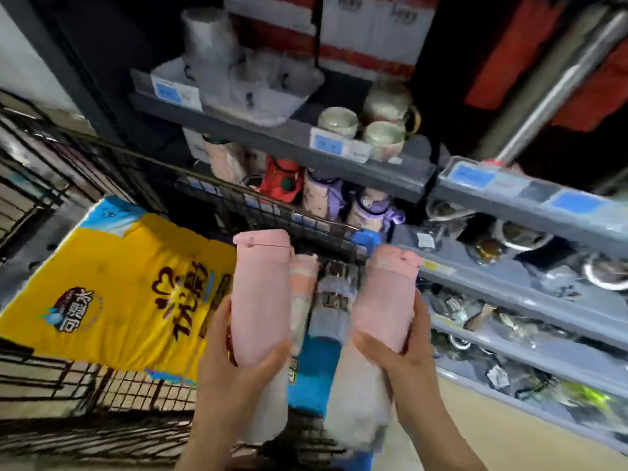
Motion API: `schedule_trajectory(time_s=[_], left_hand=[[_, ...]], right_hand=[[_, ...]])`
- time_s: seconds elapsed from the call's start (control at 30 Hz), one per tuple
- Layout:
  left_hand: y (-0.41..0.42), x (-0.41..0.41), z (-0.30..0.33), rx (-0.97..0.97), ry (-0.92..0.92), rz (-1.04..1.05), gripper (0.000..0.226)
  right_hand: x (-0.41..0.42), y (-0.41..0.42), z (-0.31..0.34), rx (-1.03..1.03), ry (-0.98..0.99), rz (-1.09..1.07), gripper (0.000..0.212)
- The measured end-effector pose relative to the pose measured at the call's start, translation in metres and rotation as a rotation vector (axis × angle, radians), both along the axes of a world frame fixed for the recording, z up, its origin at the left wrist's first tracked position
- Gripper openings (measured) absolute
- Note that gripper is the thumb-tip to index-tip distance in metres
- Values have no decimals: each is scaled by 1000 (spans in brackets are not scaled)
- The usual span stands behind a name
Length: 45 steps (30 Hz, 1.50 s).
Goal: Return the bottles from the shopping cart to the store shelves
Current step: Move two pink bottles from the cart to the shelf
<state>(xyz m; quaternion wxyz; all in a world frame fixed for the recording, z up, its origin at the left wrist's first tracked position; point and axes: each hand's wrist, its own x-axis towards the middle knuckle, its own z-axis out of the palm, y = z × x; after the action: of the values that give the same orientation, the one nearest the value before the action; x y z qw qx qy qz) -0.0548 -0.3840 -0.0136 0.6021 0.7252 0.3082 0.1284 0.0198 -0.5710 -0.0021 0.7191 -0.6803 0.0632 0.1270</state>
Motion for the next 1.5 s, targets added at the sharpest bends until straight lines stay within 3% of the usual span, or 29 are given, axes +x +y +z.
schedule_trajectory(time_s=[0.2, 0.4, 0.53, 0.7, 0.83, 0.97, 1.07, 1.13, 1.3, 1.5], left_hand=[[-153, -2, 30, -5, -68, -149, 105], [-308, 15, 54, -40, -181, -336, 81], [-371, 27, 77, -70, -236, -455, 86], [-389, 42, 102, -31, -278, -517, 87], [-380, 69, 106, 17, -297, -473, 85], [-388, 106, 94, -7, -333, -443, 81], [-396, 135, 86, -58, -341, -445, 97], [-402, 152, 86, -93, -350, -447, 94], [-406, 173, 92, -69, -353, -476, 91], [-400, 179, 96, -33, -371, -375, 85]], right_hand=[[-26, -170, 19, 29, -102, -131, 97], [-52, -334, 58, -8, -126, -317, 105], [-58, -400, 84, 64, -164, -447, 109], [-31, -427, 107, 281, -179, -518, 97], [16, -429, 116, 503, -194, -530, 99], [74, -446, 117, 647, -169, -607, 81], [113, -460, 122, 654, -153, -696, 73], [138, -468, 125, 644, -144, -746, 67], [184, -468, 132, 695, -151, -856, 74], [230, -456, 137, 558, -209, -953, 89]])
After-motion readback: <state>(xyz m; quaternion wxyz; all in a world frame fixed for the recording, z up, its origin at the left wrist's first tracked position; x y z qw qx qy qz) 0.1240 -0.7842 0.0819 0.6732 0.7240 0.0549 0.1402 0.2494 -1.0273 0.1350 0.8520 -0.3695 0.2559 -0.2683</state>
